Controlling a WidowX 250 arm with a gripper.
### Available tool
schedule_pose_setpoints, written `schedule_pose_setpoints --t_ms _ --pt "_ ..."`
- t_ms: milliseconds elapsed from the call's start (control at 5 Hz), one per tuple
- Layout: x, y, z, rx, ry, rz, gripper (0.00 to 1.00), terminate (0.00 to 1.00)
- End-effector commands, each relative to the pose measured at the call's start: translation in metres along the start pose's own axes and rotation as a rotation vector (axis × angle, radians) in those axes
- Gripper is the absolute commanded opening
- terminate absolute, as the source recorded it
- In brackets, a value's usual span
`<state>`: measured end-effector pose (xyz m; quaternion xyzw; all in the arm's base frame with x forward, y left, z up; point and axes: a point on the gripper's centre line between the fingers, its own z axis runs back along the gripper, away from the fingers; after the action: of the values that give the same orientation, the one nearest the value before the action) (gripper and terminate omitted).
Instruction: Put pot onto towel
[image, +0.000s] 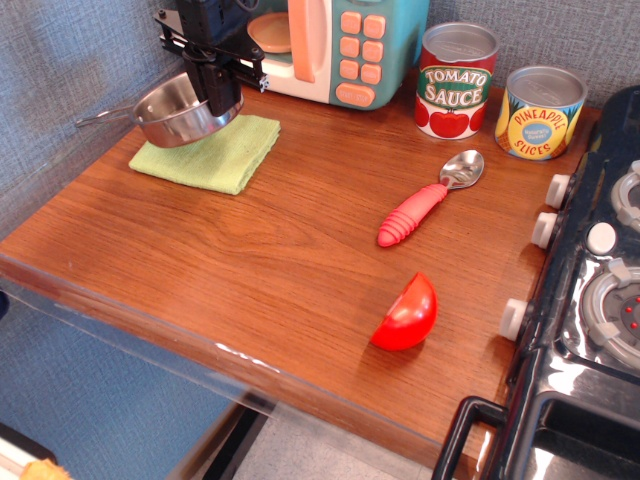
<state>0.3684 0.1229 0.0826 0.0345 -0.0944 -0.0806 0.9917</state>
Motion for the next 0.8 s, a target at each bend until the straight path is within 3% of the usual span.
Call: schedule_pose_setpoints --t_ms 0,200,600 --pt "0.007 -0.013 -0.048 -0.096 0.073 -0.024 0.0 0.0" --pt "0.006 -0.014 -0.05 -0.082 0.092 0.029 1.0 0.0" --pt "0.016 -0.029 0.026 -0.048 -0.17 0.054 1.0 0.0"
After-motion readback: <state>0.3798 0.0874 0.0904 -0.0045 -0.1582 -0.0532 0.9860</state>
